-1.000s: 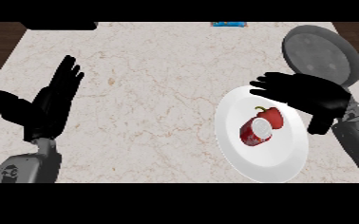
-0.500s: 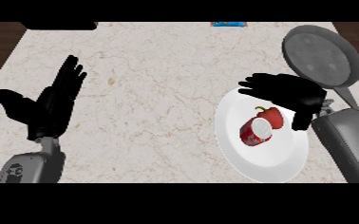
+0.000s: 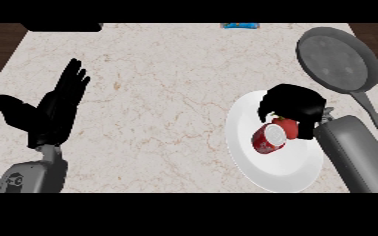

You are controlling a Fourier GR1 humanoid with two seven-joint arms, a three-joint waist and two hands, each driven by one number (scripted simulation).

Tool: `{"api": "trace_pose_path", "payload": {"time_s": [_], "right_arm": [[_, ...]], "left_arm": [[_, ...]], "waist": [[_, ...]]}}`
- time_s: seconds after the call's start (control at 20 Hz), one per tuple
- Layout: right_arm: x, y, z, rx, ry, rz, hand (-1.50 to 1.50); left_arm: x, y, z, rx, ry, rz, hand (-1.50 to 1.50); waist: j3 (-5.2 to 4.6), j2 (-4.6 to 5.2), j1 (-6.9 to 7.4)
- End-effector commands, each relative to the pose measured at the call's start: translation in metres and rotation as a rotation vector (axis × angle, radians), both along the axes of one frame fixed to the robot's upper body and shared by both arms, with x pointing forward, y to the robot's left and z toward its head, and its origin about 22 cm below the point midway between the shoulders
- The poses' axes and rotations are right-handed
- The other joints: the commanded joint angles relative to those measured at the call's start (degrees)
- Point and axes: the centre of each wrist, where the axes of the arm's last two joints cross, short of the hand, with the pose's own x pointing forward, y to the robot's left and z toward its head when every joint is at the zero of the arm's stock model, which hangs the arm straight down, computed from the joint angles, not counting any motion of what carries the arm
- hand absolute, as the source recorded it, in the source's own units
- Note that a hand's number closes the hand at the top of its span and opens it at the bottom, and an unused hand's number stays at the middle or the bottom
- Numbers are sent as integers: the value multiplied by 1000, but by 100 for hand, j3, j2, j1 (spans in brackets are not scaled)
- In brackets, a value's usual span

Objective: Pick the bell pepper from the plate and place it in the pan

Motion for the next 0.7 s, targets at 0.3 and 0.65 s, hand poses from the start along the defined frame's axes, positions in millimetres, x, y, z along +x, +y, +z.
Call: {"api": "trace_pose_path", "payload": {"time_s": [0.3,0.65], "right_arm": [[-14,-11,-28,85,24,32,150],[5,-8,-4,219,-48,-293,150]], "left_arm": [[7,0,-12,1,3,6,0],[-6,5,-6,0,17,8,0]], "waist": [[20,13,-32],[17,8,-30]]}}
